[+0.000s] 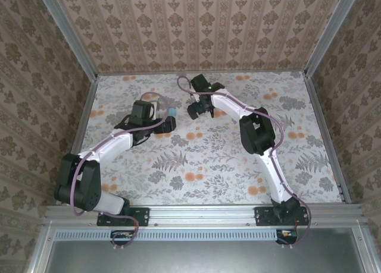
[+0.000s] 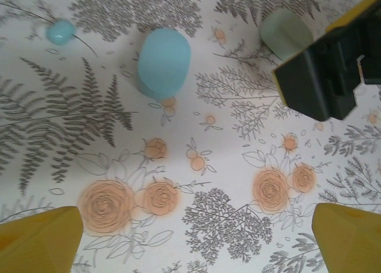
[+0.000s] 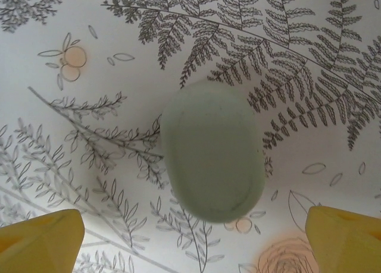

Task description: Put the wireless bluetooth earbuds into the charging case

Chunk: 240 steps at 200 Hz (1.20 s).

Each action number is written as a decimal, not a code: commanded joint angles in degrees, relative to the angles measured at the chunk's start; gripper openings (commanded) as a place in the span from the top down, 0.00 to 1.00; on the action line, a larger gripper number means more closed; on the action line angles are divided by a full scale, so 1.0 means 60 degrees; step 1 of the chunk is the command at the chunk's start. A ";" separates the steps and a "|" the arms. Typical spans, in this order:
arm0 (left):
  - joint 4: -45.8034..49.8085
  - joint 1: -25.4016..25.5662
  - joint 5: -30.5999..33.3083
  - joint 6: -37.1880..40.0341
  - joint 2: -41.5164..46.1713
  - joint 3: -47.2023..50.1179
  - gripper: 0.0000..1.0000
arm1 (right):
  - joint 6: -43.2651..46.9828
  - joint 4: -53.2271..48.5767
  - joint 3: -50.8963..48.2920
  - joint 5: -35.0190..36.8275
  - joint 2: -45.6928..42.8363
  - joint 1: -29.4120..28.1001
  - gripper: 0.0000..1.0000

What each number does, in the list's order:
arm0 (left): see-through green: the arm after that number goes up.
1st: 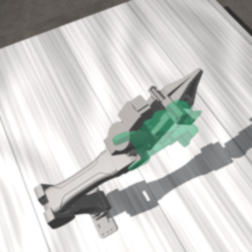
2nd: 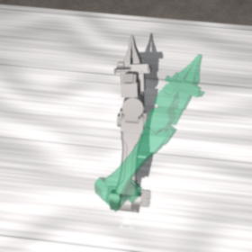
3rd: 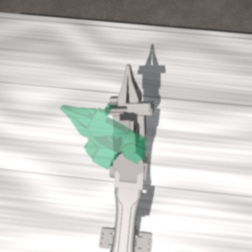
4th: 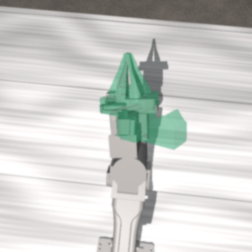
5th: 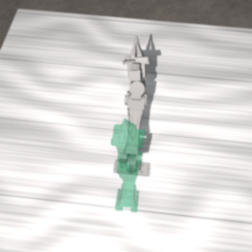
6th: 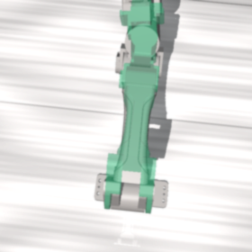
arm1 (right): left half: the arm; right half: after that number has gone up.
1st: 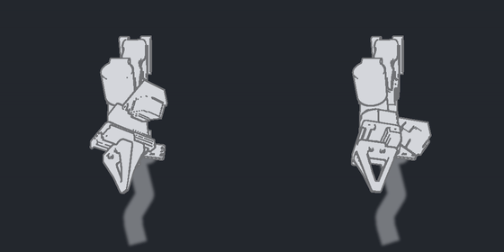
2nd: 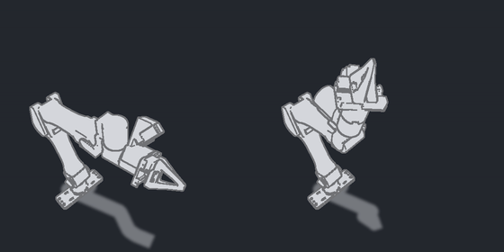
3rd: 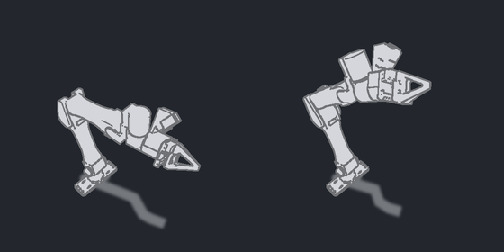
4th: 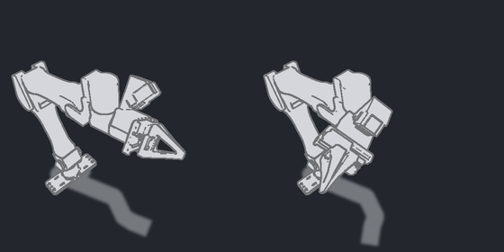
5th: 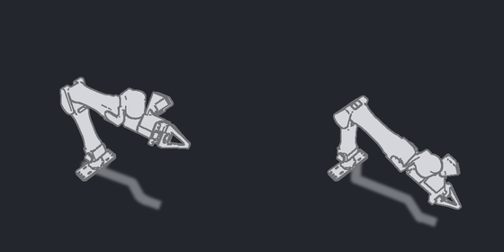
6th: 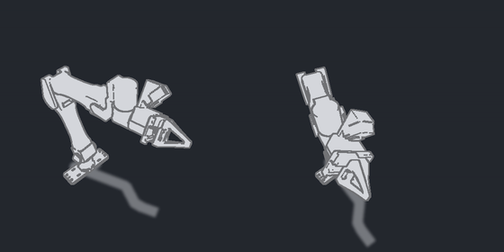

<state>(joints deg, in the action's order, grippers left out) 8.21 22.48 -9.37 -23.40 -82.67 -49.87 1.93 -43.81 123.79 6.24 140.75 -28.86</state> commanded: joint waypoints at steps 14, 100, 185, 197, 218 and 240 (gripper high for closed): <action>0.0038 0.0047 -0.0832 -0.0219 -0.0259 -0.0549 0.00 | 0.0364 -0.0903 0.1317 0.0130 0.0856 0.0067 0.07; 0.0478 -0.0387 -0.1288 -0.0241 -0.0114 -0.1505 0.07 | -0.0064 -0.1067 0.2448 -0.1777 0.1430 0.0401 0.46; 0.0388 -0.1347 -0.2273 -0.1066 0.0770 -0.0599 0.26 | 0.0039 0.0156 -0.0592 -0.3600 -0.0399 0.0416 0.69; 0.0386 -0.1402 -0.2474 -0.1119 0.0826 -0.0539 0.28 | -0.0141 0.0544 -0.1275 -0.3929 -0.0818 0.0430 0.70; 0.0423 -0.1447 -0.2803 -0.1107 0.0872 -0.0561 0.29 | -0.0635 0.1258 -0.2372 -0.4432 -0.1556 0.0459 0.70; 0.0419 -0.1461 -0.2920 -0.1148 0.0972 -0.0576 0.29 | -0.1380 0.2116 -0.3753 -0.5295 -0.2535 0.0575 0.71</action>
<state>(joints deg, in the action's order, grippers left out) 10.35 14.09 -23.86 -28.97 -79.00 -53.67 -0.73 -37.56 107.90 -17.54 132.92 -26.02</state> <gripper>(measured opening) 0.711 0.355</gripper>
